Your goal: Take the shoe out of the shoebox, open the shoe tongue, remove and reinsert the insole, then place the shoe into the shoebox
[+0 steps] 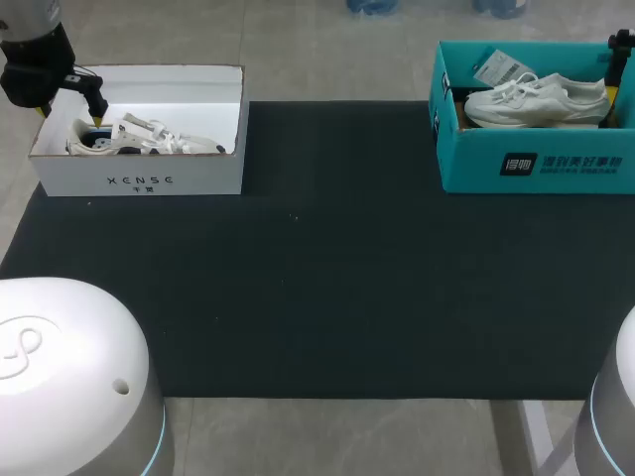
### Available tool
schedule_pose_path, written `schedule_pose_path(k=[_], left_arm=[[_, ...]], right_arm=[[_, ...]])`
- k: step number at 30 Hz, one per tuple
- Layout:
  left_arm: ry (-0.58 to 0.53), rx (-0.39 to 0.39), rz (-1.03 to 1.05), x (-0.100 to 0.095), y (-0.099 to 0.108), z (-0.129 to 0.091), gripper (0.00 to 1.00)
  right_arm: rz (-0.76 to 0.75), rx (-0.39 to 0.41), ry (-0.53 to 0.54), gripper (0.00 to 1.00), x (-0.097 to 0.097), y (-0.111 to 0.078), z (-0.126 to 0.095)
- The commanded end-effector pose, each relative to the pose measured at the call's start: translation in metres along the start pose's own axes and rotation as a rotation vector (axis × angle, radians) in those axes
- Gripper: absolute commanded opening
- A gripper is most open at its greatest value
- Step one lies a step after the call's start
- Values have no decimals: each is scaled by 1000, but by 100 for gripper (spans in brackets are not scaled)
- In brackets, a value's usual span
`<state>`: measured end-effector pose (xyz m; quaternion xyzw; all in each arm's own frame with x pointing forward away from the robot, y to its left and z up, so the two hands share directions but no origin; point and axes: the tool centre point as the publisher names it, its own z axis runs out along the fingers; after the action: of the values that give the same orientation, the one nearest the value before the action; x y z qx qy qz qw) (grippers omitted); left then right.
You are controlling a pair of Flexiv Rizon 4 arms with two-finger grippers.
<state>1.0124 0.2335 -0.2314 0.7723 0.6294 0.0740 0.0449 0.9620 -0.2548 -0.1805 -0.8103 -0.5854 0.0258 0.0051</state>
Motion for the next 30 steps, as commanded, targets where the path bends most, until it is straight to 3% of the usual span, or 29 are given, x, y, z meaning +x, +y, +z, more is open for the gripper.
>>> schedule_pose_path(k=[1,7,15,16,30], left_arm=[[1,-3,0,0,-1,0,100],[1,-3,0,0,-1,0,100],[1,-3,0,0,-1,0,100],[1,-3,0,0,-1,0,100],[1,-3,0,0,-1,0,100]], right_arm=[[68,42,-7,100,5,51,3],[123,-54,7,100,5,97,3],[130,-46,-53,100,12,150,22],[145,-43,-97,100,14,152,22],[119,-64,-95,100,16,154,22]])
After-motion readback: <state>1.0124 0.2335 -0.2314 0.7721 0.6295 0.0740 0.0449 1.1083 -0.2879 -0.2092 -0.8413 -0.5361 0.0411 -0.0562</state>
